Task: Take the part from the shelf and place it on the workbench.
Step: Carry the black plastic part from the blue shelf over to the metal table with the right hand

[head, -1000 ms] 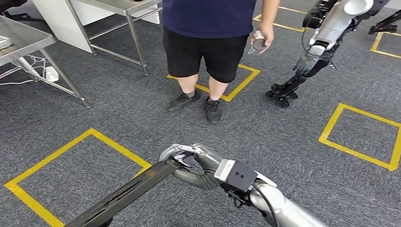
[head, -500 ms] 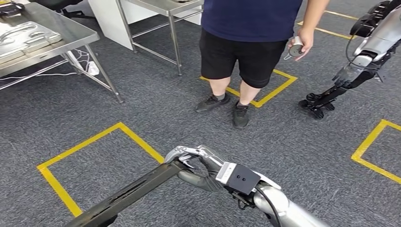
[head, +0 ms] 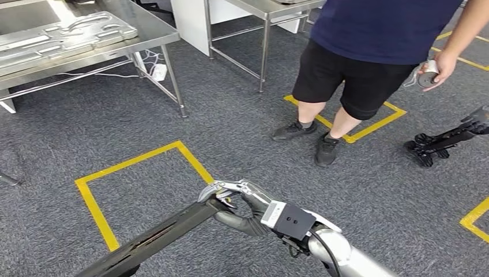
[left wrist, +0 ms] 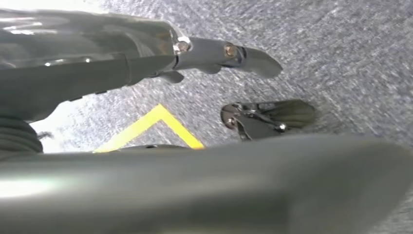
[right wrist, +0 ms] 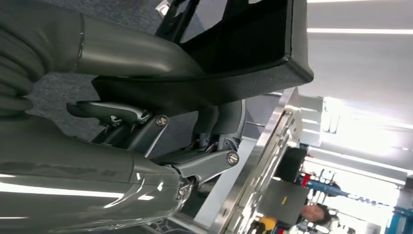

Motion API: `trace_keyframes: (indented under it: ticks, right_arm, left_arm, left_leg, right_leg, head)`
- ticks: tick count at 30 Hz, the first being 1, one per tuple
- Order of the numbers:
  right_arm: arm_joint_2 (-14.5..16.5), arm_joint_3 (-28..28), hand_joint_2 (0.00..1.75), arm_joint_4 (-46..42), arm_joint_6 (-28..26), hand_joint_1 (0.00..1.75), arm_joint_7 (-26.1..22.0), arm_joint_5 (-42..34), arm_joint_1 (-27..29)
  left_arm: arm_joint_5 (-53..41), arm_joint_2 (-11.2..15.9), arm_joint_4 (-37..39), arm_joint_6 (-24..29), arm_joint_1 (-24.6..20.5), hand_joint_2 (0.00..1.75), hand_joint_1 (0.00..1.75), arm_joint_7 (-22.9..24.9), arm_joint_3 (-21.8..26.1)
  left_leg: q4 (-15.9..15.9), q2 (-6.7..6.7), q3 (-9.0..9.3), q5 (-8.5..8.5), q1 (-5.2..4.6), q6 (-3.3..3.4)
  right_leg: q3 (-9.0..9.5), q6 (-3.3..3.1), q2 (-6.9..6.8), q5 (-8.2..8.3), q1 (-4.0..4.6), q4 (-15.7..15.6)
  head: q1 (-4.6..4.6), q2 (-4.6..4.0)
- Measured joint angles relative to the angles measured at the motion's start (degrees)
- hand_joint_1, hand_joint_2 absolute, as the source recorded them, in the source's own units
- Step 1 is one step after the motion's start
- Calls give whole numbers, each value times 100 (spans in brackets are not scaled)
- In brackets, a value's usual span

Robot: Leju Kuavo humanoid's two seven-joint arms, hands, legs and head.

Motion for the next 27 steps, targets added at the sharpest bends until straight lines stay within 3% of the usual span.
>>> trace_keyframes:
  ticks: [1, 3, 4, 5, 7, 8, 9, 11, 13, 15, 17, 19, 20, 22, 24, 26, 27]
  right_arm:
    - [-2, 0, 175, 2, 3, 175, -11, 8, 14]
    - [-6, 0, 175, 9, 5, 175, -19, 21, 55]
    - [-8, 0, 175, 11, 6, 175, -20, 28, 74]
    - [-8, 0, 175, 13, 9, 175, -20, 33, 86]
    - [-7, -1, 175, 13, 20, 175, -22, 38, 94]
    - [-7, -1, 175, 14, 28, 175, -23, 39, 94]
    - [-7, -1, 175, 16, 36, 175, -26, 39, 96]
    - [-1, 0, 175, 19, 59, 175, -32, 41, 96]
    - [24, -1, 175, 20, 83, 175, -35, 43, 85]
    - [57, -2, 175, 18, 93, 175, -41, 43, 78]
    - [73, -1, 175, 19, 102, 175, -46, 43, 95]
    - [77, 0, 175, 24, 108, 175, -47, 43, 112]
    - [78, 0, 175, 25, 108, 175, -47, 43, 114]
    - [86, -1, 175, 25, 108, 175, -48, 44, 109]
    - [98, -3, 175, 23, 108, 175, -49, 45, 103]
    - [107, -4, 175, 21, 109, 175, -51, 46, 94]
    - [114, -4, 175, 19, 109, 175, -52, 46, 87]
  left_arm:
    - [33, -3, 0, -18, -7, 175, 0, 24, 9]
    - [90, -9, 2, -64, -18, 175, 0, 66, 28]
    - [106, -13, 2, -81, -14, 175, 0, 78, 36]
    - [122, -13, 3, -97, -11, 175, 0, 85, 44]
    - [147, -14, 3, -135, -11, 175, 0, 96, 60]
    - [156, -18, 5, -168, -15, 175, 0, 101, 66]
    - [162, -21, 7, -224, -18, 175, 0, 104, 70]
    - [170, -28, 10, -368, -10, 175, 0, 90, 74]
    - [177, -27, 11, -495, 16, 175, 0, 55, 82]
    - [178, -29, 13, -559, 21, 175, 0, 31, 98]
    - [178, -31, 14, -580, -2, 175, 0, 23, 120]
    - [178, -31, 14, -585, -6, 175, 0, 24, 138]
    - [177, -31, 14, -587, 3, 175, 0, 25, 142]
    - [177, -31, 14, -588, 18, 175, 0, 25, 146]
    - [178, -31, 14, -591, 5, 175, 0, 21, 149]
    - [178, -31, 14, -604, -10, 175, 0, 17, 150]
    - [178, -31, 14, -614, -8, 175, 0, 15, 151]
  left_leg:
    - [-6, -54, 2, 3, 7, 24]
    - [-4, -183, 2, 1, 4, 48]
    - [-3, -253, 6, 0, 0, 50]
    - [0, -329, 12, -2, -3, 50]
    - [4, -486, 34, -11, -2, 37]
    - [13, -560, 37, -20, -7, 22]
    - [23, -629, 28, -28, -5, 3]
    - [26, -750, -9, -25, 14, -58]
    - [20, -821, -28, -24, 27, -128]
    - [254, -616, -132, -182, 11, -192]
    - [914, -317, -446, -523, 23, -252]
    - [1526, -220, -748, -723, 50, -298]
    - [1562, -201, -767, -672, 58, -308]
    - [982, -110, -473, -300, 60, -295]
    - [281, 106, -111, -34, 14, -230]
    - [63, 209, -13, -24, -39, -149]
    - [51, 170, -25, -24, -49, -111]
  right_leg:
    - [-151, 4, 166, -173, -6, 323]
    - [-556, 4, 314, -470, -1, 1088]
    - [-694, 4, 333, -488, 3, 1305]
    - [-733, 0, 347, -381, 5, 1298]
    - [-515, -25, 459, 84, 4, 672]
    - [-368, -44, 604, 280, -3, 289]
    - [-248, -58, 728, 398, -11, -11]
    - [-166, -87, 856, 414, -7, -224]
    - [-139, -131, 738, 417, -13, -266]
    - [-100, -191, 577, 420, -40, -301]
    - [-71, -230, 401, 396, -38, -307]
    - [-47, -236, 230, 368, -30, -306]
    - [-30, -230, 154, 351, -30, -305]
    - [30, -203, 20, 308, -30, -305]
    - [89, -150, -89, 257, -9, -303]
    - [119, -90, -184, 222, 15, -303]
    - [135, -61, -234, 213, 18, -309]
  head:
    - [3, 0]
    - [4, 0]
    - [5, 0]
    - [5, 0]
    - [5, 0]
    - [3, 1]
    - [2, 1]
    - [-1, 1]
    - [-1, 0]
    - [-11, 0]
    - [-20, 0]
    - [-19, 0]
    - [-19, 0]
    - [-19, 0]
    - [-18, 0]
    - [-16, 0]
    - [-16, 0]
